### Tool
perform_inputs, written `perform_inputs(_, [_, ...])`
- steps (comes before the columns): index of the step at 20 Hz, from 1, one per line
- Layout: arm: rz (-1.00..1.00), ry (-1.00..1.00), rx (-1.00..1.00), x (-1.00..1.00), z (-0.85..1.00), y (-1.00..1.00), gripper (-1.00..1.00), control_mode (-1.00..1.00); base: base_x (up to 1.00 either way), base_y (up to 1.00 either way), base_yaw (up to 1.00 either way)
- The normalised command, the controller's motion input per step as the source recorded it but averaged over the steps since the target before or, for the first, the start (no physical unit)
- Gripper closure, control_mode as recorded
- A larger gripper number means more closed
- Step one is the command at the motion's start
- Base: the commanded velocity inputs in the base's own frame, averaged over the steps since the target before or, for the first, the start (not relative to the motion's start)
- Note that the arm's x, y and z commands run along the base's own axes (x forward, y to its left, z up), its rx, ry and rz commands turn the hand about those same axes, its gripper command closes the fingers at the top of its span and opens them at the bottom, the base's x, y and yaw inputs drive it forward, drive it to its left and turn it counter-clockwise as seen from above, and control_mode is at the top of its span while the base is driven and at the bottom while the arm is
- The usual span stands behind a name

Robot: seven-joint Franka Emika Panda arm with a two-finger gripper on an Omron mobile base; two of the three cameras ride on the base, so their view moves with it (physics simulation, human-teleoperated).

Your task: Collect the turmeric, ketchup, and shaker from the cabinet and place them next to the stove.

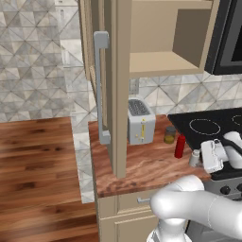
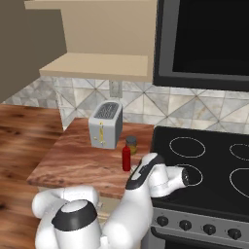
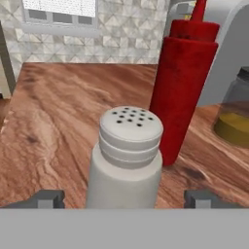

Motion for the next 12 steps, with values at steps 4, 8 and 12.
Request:
perform_inputs(4, [0.00, -0.02, 0.00, -0.15, 0.32, 0.00, -1.00, -1.00, 0.00, 0.00, 0.00])
perform_inputs(8, [0.00, -0.05, 0.00, -0.30, 0.41, 0.00, -1.00, -1.00, 0.00, 0.00, 0.00])
perform_inputs(12, [0.00, -0.05, 0.00, -0.41, 0.41, 0.00, -1.00, -1.00, 0.00, 0.00, 0.00])
